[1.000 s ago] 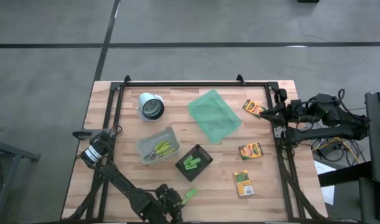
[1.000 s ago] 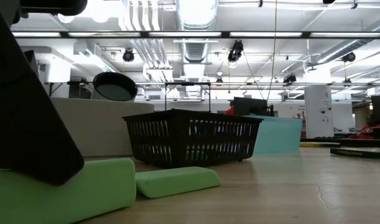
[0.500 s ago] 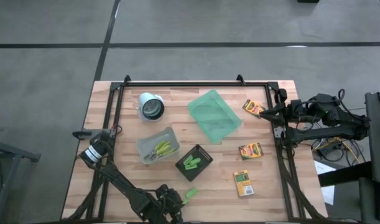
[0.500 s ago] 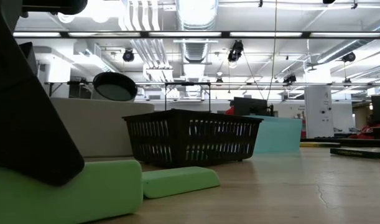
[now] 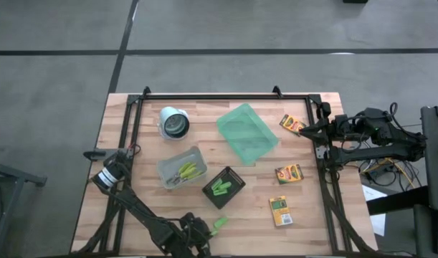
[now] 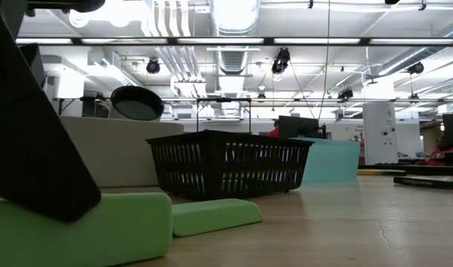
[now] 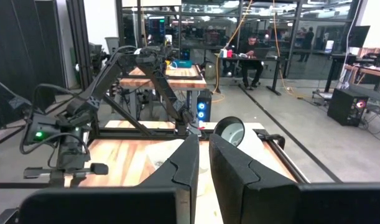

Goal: Pick & Place School Supplies
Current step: Put the green eraser into the black bin

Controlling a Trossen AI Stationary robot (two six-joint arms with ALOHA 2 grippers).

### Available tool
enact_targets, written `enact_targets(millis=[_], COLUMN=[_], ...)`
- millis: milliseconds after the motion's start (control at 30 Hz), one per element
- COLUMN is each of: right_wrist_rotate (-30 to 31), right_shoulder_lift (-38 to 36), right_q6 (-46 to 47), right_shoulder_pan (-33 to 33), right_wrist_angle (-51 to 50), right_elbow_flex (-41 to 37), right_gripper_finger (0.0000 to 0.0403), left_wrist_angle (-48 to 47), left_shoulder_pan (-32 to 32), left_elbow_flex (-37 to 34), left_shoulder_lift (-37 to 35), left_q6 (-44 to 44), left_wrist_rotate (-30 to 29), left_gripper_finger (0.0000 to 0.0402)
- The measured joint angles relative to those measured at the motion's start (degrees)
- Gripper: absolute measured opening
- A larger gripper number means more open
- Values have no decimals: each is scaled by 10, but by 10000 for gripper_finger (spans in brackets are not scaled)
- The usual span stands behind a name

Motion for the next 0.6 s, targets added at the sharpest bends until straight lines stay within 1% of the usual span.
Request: enact_targets(millis=[133,267,600], right_wrist_rotate=[0,0,0], right_shoulder_lift=[0,0,0], right_q6=[0,0,0], right_shoulder_pan=[0,0,0], right_wrist_angle=[0,0,0], right_elbow_flex=[0,0,0], right_gripper_finger=[36,36,36], left_wrist_angle=[-6,-17,-71], left_shoulder_pan=[0,2,13], left_elbow_flex=[10,18,29], left_shoulder_lift=[-5,-22,-65], left_q6=[35,59,66], left_wrist_rotate=[6,-1,-7], left_gripper_finger=[40,40,39])
